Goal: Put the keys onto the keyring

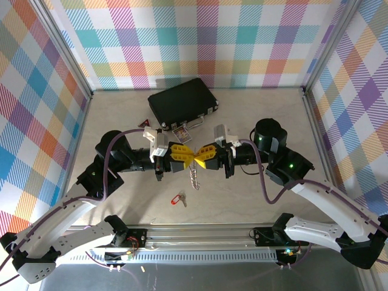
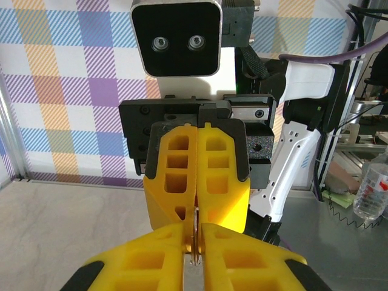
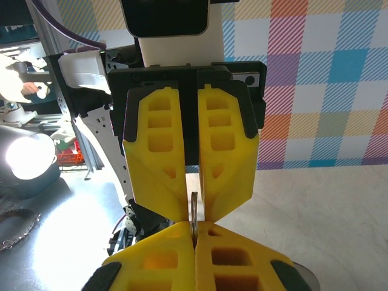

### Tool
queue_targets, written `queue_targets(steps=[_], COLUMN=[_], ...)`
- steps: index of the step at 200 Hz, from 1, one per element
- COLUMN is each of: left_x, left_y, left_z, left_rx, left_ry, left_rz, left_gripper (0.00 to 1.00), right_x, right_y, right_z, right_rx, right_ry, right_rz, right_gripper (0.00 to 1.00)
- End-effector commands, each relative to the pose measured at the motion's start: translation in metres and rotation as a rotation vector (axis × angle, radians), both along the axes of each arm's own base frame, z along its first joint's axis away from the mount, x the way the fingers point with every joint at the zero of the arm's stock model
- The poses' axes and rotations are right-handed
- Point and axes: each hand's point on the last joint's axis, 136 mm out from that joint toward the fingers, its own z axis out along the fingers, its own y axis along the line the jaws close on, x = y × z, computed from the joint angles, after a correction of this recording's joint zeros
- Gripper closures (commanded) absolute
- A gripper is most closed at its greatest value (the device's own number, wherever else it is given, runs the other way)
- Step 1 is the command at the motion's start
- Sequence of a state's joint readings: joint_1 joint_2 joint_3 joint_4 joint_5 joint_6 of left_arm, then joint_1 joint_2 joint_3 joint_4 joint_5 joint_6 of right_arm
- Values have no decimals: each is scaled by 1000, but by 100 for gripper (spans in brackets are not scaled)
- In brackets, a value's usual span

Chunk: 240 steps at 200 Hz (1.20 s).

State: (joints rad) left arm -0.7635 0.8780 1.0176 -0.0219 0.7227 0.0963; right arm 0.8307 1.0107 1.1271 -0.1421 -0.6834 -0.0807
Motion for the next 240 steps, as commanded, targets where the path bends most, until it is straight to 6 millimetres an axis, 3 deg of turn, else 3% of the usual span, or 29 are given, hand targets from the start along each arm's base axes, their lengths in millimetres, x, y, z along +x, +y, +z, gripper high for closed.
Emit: queue_targets(steps=[1,58,84,105,145,189,240], left_x=[-1,-2,-2,-3,-3,-3,-3], left_y=[-1,-2,-2,-1,2,5,6], left_z=[4,4,3,2,4,1,-4], left_rx=[-22,-27,-26,-25,-21,19,70], left_ry=[-24,-25,-25,-27,-43,-76,-98], left_rz=[-17,-23,-27,-26,-6,15,16], left_gripper=[83,81,88,100,100,100,100], right_x=[-11,-12,-12,-11,-7,-2,0], right_y=[-3,-3,-3,-3,-1,-8,-13], right_z=[14,16,16,15,11,4,2], right_rx=[54,66,66,65,50,-21,-57], right_ry=[-27,-28,-28,-27,-24,-64,-80], right_rz=[43,52,50,48,30,-31,-57], right_gripper=[100,100,100,100,100,76,75])
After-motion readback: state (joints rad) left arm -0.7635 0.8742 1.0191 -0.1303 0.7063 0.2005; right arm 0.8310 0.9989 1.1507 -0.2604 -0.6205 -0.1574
